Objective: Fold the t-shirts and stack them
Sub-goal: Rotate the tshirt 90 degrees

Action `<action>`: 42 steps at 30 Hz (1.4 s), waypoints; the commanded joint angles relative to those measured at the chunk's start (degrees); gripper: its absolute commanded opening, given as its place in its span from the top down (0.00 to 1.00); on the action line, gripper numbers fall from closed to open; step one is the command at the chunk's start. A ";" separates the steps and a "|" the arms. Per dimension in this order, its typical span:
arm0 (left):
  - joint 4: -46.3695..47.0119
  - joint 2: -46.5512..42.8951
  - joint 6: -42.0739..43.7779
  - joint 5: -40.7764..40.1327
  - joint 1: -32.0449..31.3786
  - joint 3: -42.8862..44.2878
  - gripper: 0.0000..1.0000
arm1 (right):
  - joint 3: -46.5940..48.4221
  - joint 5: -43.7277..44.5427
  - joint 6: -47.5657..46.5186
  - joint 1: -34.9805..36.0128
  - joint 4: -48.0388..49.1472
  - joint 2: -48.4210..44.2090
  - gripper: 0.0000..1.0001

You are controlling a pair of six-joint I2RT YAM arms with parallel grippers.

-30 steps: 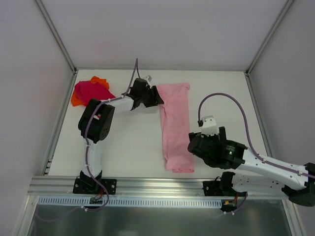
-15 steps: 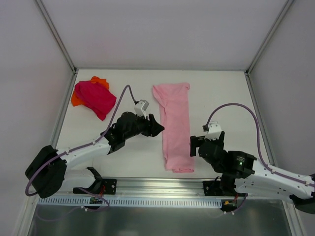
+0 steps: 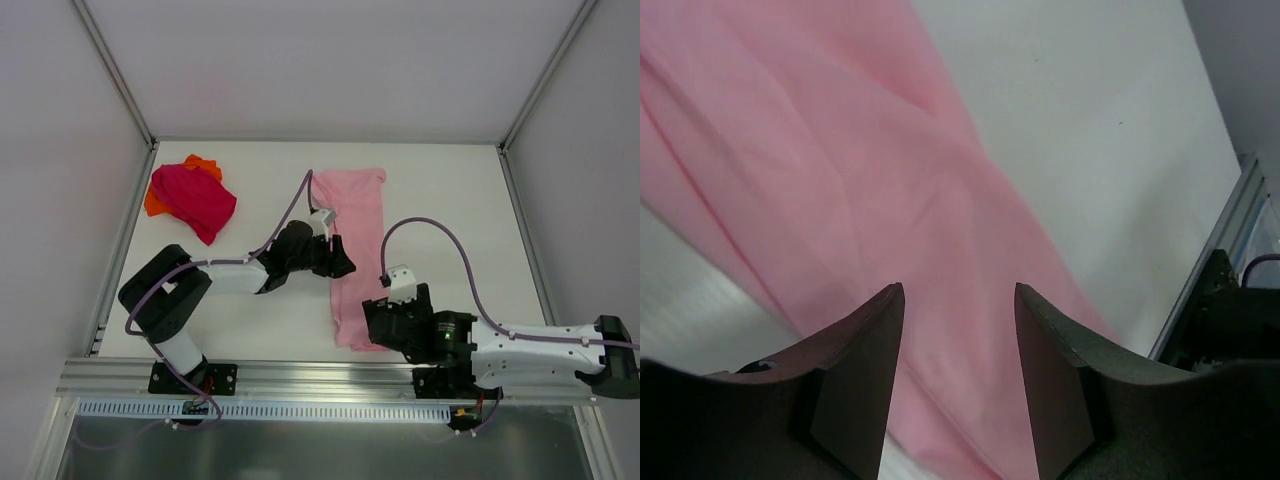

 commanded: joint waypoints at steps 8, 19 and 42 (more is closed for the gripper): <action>2.17 -0.06 3.11 4.10 -0.73 6.84 0.51 | -1.50 4.58 20.03 8.82 1.20 14.53 0.00; 7.27 8.12 0.39 6.65 -0.64 6.50 0.52 | -7.46 3.88 27.69 9.53 -1.44 8.31 0.00; 9.12 11.29 -0.14 6.22 -0.82 5.09 0.53 | -0.45 20.84 61.89 38.26 -25.90 6.86 0.00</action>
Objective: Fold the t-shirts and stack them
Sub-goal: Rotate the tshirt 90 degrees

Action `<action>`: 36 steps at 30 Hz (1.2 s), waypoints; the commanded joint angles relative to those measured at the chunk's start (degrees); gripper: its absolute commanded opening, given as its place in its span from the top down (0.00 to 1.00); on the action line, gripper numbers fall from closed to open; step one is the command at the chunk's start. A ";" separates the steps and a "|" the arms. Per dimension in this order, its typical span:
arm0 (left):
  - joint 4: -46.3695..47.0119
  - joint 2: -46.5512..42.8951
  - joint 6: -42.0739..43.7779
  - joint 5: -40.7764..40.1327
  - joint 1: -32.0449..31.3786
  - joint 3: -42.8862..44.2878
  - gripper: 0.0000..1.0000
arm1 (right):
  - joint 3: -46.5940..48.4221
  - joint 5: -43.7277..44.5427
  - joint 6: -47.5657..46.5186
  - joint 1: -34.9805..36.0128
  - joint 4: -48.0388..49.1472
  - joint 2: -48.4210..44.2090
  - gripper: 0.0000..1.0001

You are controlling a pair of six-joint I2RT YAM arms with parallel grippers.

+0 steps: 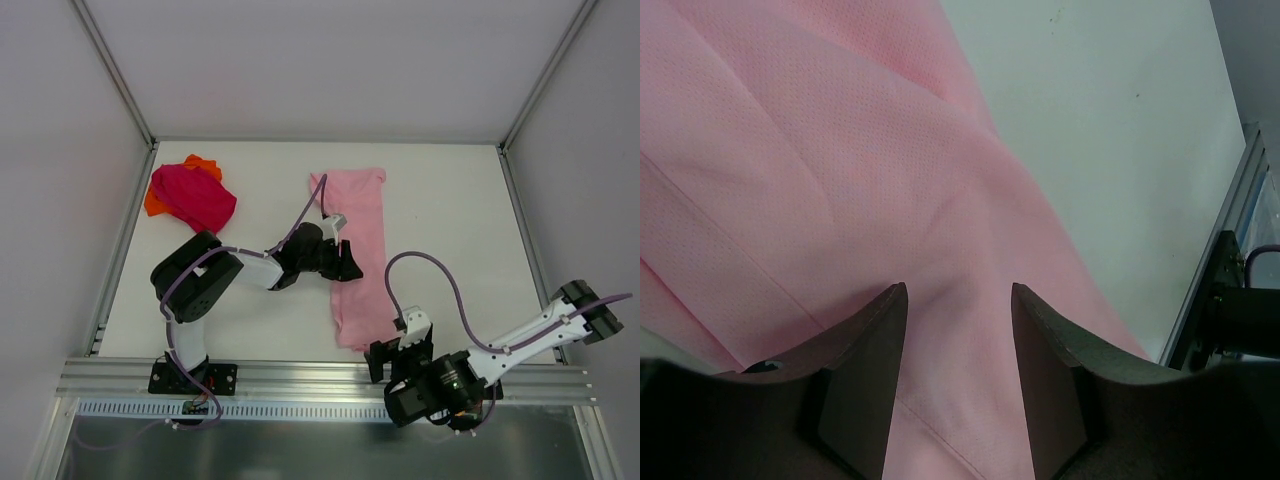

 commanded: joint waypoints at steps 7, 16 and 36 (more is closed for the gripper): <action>3.72 -1.09 0.84 -0.04 -0.47 -1.45 0.54 | 2.57 3.74 36.59 6.67 -21.06 10.69 0.00; 3.99 -1.88 0.58 0.14 -0.47 -2.24 0.54 | -4.19 3.36 29.77 6.76 -8.15 5.71 0.02; 4.16 -2.41 0.58 -0.74 -0.47 -3.21 0.54 | 19.24 -5.66 9.91 5.52 -36.75 10.32 0.02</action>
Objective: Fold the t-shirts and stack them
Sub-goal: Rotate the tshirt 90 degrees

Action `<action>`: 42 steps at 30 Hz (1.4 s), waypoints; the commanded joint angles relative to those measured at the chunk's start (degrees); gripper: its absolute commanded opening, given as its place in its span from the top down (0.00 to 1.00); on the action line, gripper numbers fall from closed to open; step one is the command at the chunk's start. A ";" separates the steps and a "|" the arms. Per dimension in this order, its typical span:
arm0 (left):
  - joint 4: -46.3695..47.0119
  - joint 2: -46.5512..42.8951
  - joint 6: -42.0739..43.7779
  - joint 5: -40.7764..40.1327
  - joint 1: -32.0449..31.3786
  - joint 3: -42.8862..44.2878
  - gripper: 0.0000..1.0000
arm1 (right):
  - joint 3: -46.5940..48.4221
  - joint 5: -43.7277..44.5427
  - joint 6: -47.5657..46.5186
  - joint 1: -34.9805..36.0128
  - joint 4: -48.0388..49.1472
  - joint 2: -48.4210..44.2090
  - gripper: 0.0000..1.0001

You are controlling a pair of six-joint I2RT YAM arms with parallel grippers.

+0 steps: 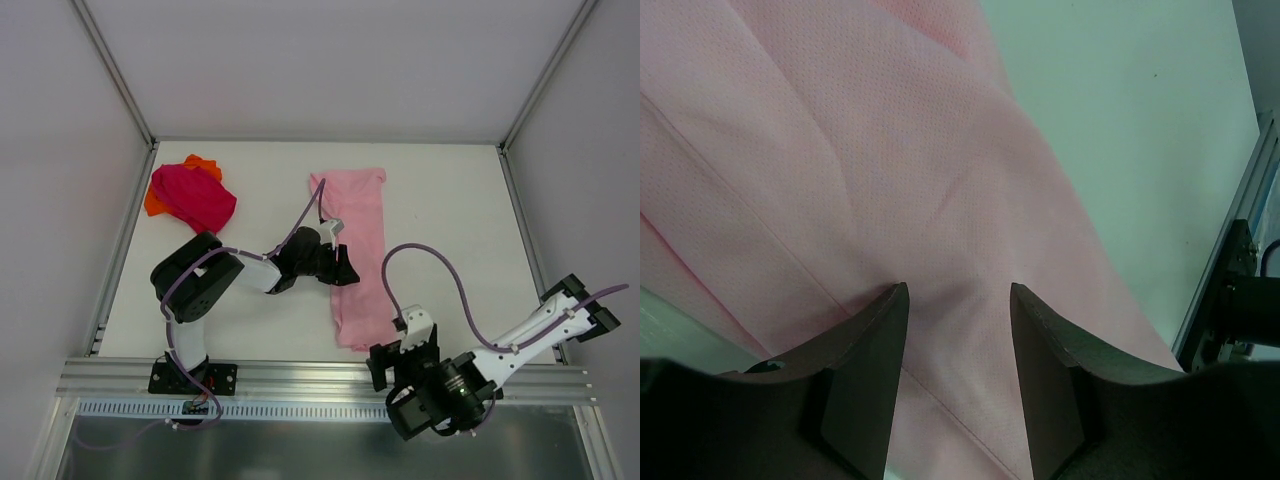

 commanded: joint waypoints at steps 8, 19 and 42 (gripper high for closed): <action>2.70 -2.30 0.87 -0.63 -0.47 -0.58 0.54 | 17.51 -5.65 -18.31 -3.91 -23.39 26.43 0.00; 0.85 -4.23 1.66 -2.03 -0.38 -1.03 0.54 | 16.12 -5.21 -29.51 -11.20 -23.48 26.74 0.01; 3.75 -6.78 0.34 -1.86 1.38 -5.33 0.55 | -9.08 2.53 -32.21 -14.38 23.24 -9.82 0.02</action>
